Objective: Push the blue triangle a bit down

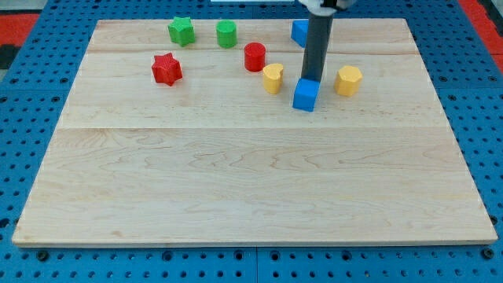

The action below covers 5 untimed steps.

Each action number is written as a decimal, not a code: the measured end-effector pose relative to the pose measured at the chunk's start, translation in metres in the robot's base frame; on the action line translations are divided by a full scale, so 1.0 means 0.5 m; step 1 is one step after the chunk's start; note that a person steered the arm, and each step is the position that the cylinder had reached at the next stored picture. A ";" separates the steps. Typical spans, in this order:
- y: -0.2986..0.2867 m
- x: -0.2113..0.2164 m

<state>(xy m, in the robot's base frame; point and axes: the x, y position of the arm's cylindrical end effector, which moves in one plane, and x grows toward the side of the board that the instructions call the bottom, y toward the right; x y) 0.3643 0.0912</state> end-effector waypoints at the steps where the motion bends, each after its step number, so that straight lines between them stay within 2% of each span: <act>1: 0.000 0.088; 2: -0.013 0.125; 5: 0.090 -0.196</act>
<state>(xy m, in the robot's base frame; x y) 0.2663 0.1360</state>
